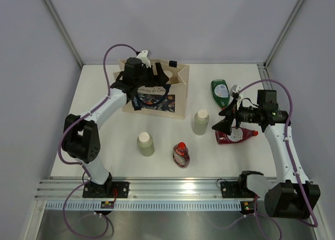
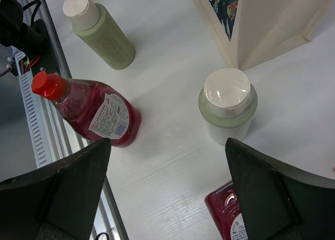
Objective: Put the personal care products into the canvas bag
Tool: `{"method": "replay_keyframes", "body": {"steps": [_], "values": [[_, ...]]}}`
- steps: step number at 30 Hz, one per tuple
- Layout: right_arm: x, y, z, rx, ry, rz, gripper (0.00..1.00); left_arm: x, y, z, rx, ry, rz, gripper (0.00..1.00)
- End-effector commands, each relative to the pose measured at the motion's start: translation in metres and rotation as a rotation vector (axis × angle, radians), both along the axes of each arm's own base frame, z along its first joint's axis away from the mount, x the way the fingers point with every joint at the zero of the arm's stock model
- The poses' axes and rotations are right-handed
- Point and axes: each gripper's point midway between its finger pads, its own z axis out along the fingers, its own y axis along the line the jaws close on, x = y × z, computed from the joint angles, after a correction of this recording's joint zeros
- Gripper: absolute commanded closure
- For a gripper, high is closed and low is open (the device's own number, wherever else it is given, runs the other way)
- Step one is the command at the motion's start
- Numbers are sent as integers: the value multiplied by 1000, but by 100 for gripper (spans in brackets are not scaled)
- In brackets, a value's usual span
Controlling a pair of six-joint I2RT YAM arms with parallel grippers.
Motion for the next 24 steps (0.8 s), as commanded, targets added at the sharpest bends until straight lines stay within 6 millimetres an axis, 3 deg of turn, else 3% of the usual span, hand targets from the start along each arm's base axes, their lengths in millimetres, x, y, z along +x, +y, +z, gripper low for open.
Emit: {"method": "replay_keyframes", "body": {"steps": [1, 7, 10, 14, 15, 17, 18, 20, 22, 24], "values": [[5, 0, 4, -15, -37, 7, 0, 13, -15, 29, -46, -116, -47, 12], [7, -1, 0, -23, -26, 0, 1, 11, -15, 30, -20, -111, -69, 8], [9, -3, -3, -37, -21, -12, 0, 6, -11, 41, -4, -136, -75, 8], [19, -9, -11, -70, -10, -63, 1, -7, 6, 80, 51, -229, -63, 8], [29, -13, -16, -93, 8, -119, 0, -14, 13, 105, 54, -282, -48, 8], [38, -15, -25, -140, 9, -173, 0, -26, 22, 126, 85, -328, -44, 7], [52, -21, -28, -196, -21, -259, 0, -37, 32, 149, 84, -375, -22, 7], [55, -12, -40, -249, -45, -289, 1, -52, 44, 165, 101, -409, 0, 1], [65, -9, -40, -252, -71, -360, 1, -75, 62, 183, 97, -460, 48, 1], [70, 2, -44, -220, -59, -404, 1, -92, 76, 190, 96, -488, 86, 1]]}}
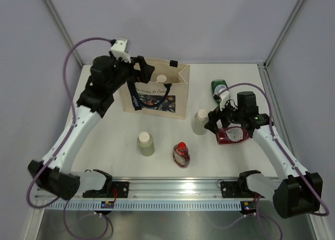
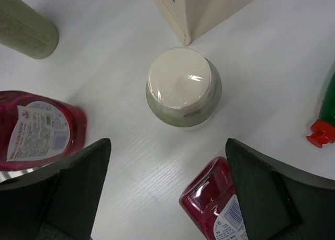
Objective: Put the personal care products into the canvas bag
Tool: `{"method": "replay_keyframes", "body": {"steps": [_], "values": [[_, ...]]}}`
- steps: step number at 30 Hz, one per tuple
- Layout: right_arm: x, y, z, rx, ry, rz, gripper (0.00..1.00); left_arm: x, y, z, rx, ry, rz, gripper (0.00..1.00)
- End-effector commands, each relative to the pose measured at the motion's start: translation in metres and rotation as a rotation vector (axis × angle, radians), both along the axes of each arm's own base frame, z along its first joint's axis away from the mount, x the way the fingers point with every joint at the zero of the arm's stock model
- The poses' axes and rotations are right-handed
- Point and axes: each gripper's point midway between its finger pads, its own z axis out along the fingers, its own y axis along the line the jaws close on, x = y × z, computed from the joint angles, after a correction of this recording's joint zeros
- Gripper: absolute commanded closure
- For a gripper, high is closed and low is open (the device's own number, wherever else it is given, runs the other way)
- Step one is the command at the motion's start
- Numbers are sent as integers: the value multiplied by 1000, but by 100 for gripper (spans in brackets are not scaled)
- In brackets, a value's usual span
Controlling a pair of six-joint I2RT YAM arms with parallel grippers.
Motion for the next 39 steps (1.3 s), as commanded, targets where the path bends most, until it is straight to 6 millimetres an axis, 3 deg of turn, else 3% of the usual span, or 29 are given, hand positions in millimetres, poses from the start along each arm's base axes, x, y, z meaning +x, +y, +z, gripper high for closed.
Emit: {"method": "replay_keyframes", "body": {"steps": [1, 3, 4, 5, 11, 14, 22, 27, 34, 35, 37, 38, 39], "values": [[37, -4, 10, 10, -97, -230, 0, -45, 40, 45, -10, -159, 95, 1], [42, 1, 4, 18, -90, -273, 0, -62, 52, 42, -23, -165, 124, 1], [41, 4, 2, 17, -90, -268, 0, -82, 62, 51, -46, -202, 133, 1], [41, 7, -1, 15, -92, -266, 1, -88, 65, 29, -42, -167, 141, 1], [40, 28, -17, 24, -24, -201, 0, -140, 96, -21, -85, -125, 208, 1], [47, 30, -28, 7, -5, -204, 0, -159, 100, -43, -146, -95, 211, 1], [47, 45, -38, -8, 10, -163, 1, -184, 101, -91, -232, 8, 207, 1], [58, 48, -44, -15, 34, -182, 1, -190, 104, -101, -255, 33, 223, 1], [59, 47, -50, -37, 67, -188, 28, -196, 107, -105, -262, 41, 229, 1], [58, 46, -46, -38, 57, -183, 40, -196, 107, -108, -259, 47, 228, 1], [56, 46, -40, -38, 44, -171, 55, -196, 106, -109, -259, 51, 224, 1], [53, 48, -30, -28, 30, -147, 71, -196, 105, -110, -261, 55, 219, 1], [50, 49, -24, -23, 22, -129, 79, -196, 104, -110, -260, 54, 216, 1]]}}
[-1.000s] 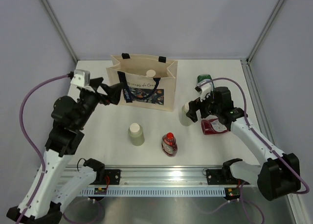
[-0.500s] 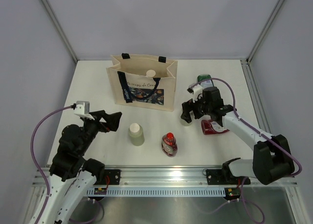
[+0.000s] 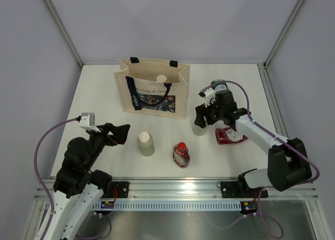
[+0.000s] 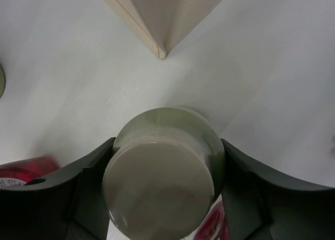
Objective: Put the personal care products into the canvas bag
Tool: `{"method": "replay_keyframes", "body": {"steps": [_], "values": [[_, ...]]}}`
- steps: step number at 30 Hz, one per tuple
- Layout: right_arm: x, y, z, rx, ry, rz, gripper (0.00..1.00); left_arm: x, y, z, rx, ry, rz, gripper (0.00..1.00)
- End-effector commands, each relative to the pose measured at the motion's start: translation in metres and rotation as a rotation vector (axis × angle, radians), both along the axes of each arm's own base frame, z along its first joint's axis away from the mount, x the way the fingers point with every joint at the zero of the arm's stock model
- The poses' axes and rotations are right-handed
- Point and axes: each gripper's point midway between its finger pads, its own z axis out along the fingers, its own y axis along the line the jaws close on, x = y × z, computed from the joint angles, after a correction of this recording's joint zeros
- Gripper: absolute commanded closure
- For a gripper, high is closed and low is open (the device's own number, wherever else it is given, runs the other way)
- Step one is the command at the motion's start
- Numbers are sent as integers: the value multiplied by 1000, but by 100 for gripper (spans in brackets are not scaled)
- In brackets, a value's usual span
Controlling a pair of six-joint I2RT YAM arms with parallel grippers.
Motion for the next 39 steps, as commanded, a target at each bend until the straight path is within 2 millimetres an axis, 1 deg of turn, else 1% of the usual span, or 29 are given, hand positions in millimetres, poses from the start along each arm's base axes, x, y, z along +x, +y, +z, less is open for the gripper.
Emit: {"method": "replay_keyframes", "body": {"steps": [1, 2, 3, 4, 5, 7, 12, 14, 15, 17, 18, 20, 21, 23, 24, 26, 27, 28, 29, 30, 31, 32, 33, 34, 35, 36, 37, 38, 39], "values": [[1, 10, 47, 46, -96, 66, 85, 1, -1, 2, -19, -9, -1, 1], [-3, 13, 62, 63, -116, 92, 94, 1, -2, 1, -16, -6, -6, 1], [-6, 14, 70, 71, -127, 111, 100, 0, -3, 1, -14, -7, -13, 1], [-7, 18, 83, 83, -152, 138, 100, 0, -3, 1, -7, -5, -14, 1], [-15, 21, 92, 100, -154, 177, 100, 0, -3, 1, -5, -4, -14, 1], [-18, 25, 109, 131, -170, 203, 100, 1, -3, 0, 5, 4, -15, 1], [-19, 35, 155, 217, -211, 214, 100, 0, -7, 1, 4, 7, -43, 1], [-21, 41, 171, 272, -193, 228, 100, 0, -9, 3, 1, 4, -49, 1], [-21, 45, 189, 299, -215, 240, 100, 0, -10, 5, -5, -2, -51, 1], [-25, 53, 209, 364, -202, 271, 100, 0, -13, 9, -12, -11, -66, 1], [-24, 56, 234, 392, -241, 284, 100, 0, -14, 11, -14, -15, -71, 1], [-22, 65, 256, 444, -243, 314, 100, 1, -17, 13, -17, -19, -86, 1], [-22, 68, 287, 479, -287, 325, 100, 2, -17, 13, -16, -20, -88, 1], [-16, 77, 308, 535, -274, 350, 100, 3, -18, 13, -16, -15, -91, 1], [-8, 85, 330, 575, -284, 365, 100, 4, -19, 13, -18, -12, -91, 1], [2, 92, 352, 621, -303, 371, 100, 5, -21, 12, -22, -7, -98, 1], [6, 94, 382, 654, -372, 384, 100, 5, -21, 12, -22, -7, -101, 1], [26, 102, 376, 669, -335, 365, 100, 5, -22, 11, -24, -3, -100, 1], [36, 106, 382, 681, -348, 357, 100, 6, -22, 11, -26, 0, -99, 1], [57, 112, 391, 698, -368, 335, 100, 6, -22, 10, -30, 3, -98, 1], [65, 115, 393, 703, -374, 333, 100, 6, -22, 10, -32, 7, -96, 1], [69, 116, 415, 717, -428, 338, 100, 6, -22, 9, -36, 11, -94, 1], [79, 119, 415, 713, -426, 318, 100, 6, -21, 8, -38, 15, -90, 1], [104, 130, 391, 692, -391, 306, 100, 6, -21, 8, -41, 16, -89, 1], [113, 135, 385, 680, -393, 305, 100, 6, -21, 8, -43, 19, -87, 1], [117, 137, 388, 666, -405, 297, 100, 6, -21, 8, -47, 19, -85, 1], [133, 150, 360, 631, -376, 302, 100, 6, -20, 7, -48, 20, -81, 1], [136, 155, 352, 612, -376, 307, 100, 5, -20, 6, -49, 23, -81, 1], [142, 163, 333, 575, -367, 313, 100, 5, -20, 6, -51, 26, -79, 1]]}}
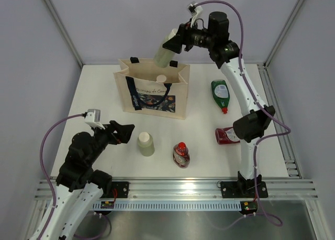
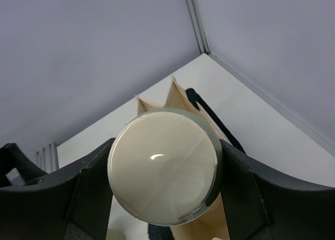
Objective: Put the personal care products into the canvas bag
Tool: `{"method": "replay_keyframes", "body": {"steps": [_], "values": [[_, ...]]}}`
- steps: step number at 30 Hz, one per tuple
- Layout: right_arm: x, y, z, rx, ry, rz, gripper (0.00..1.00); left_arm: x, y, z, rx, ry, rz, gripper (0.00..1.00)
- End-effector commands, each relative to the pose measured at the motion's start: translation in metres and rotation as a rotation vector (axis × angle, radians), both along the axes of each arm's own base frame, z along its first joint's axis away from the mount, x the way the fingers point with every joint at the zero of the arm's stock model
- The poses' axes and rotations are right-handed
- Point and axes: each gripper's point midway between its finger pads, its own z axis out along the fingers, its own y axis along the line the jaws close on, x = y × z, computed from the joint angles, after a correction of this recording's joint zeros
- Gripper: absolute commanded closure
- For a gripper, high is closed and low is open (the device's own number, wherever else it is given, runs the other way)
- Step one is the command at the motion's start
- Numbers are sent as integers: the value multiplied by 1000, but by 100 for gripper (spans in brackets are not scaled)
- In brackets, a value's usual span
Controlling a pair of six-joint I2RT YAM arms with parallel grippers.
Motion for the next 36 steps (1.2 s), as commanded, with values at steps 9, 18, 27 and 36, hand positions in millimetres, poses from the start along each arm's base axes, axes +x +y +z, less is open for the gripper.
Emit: {"method": "replay_keyframes", "body": {"steps": [9, 18, 27, 36], "values": [[-36, 68, -91, -216, -47, 136, 100, -5, -5, 10, -26, -35, -34, 1], [-51, 106, -153, -306, 67, 198, 100, -16, -8, -3, -2, -16, -87, 1], [4, 129, -176, -345, -6, 24, 100, -19, -11, -3, 1, -13, -107, 1], [-1, 133, -222, -489, -222, 160, 45, -16, -17, -11, -25, 16, -125, 1]]}}
